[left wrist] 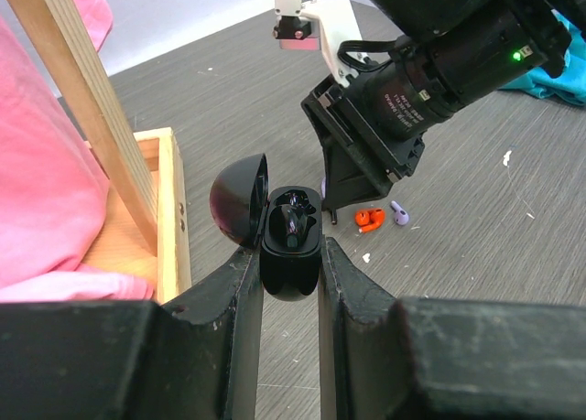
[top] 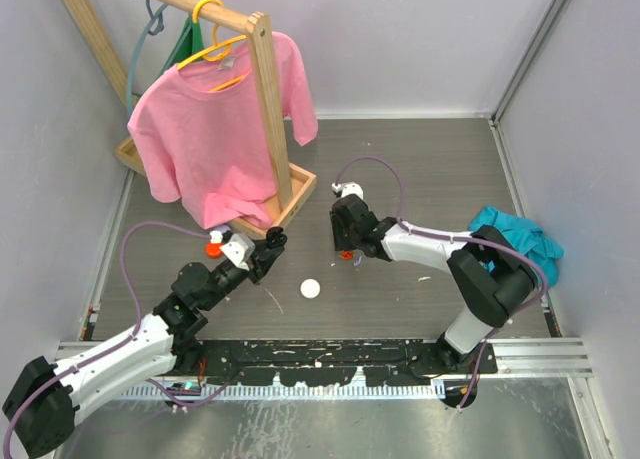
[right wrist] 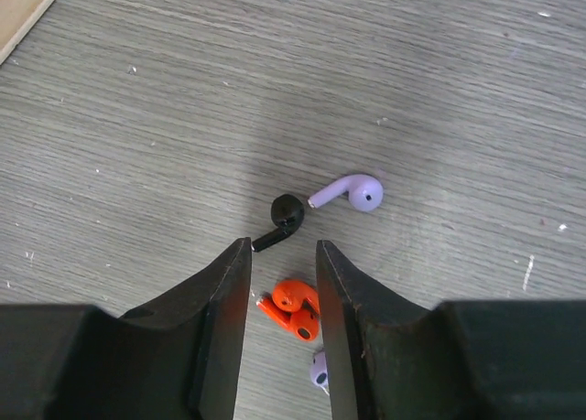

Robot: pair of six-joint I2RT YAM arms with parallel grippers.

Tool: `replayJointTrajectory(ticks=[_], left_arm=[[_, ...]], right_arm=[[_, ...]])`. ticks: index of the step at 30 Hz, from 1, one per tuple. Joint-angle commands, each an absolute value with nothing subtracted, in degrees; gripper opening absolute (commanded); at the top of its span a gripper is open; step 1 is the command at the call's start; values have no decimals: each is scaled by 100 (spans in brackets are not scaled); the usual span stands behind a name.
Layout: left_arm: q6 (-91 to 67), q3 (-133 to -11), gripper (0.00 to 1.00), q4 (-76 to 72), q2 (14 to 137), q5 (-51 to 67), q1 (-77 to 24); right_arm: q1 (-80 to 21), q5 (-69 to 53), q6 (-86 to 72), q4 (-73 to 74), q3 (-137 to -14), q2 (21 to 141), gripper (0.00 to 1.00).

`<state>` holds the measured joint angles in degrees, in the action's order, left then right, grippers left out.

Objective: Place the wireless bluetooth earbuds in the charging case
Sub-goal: Pick up the earbud from the center of the board.

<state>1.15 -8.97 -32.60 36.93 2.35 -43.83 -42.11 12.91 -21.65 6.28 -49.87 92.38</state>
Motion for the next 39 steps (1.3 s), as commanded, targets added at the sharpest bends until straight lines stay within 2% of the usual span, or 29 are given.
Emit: replayJointTrajectory(ticks=[1,27,39], left_arm=[[220,-1044,0,-3460,3709,289,-4393],[237,-1088,0,-3440,3849,369,-4393],[237,-1090,0,-3428,3820,418,-4394]], right_arm=[[-4152,1039,-2241,104,-5176,9411,40],[-4121,1570,-1901,587,-5636,10081,37],[-3968,1035,-1259,1348,-6243,10345,40]])
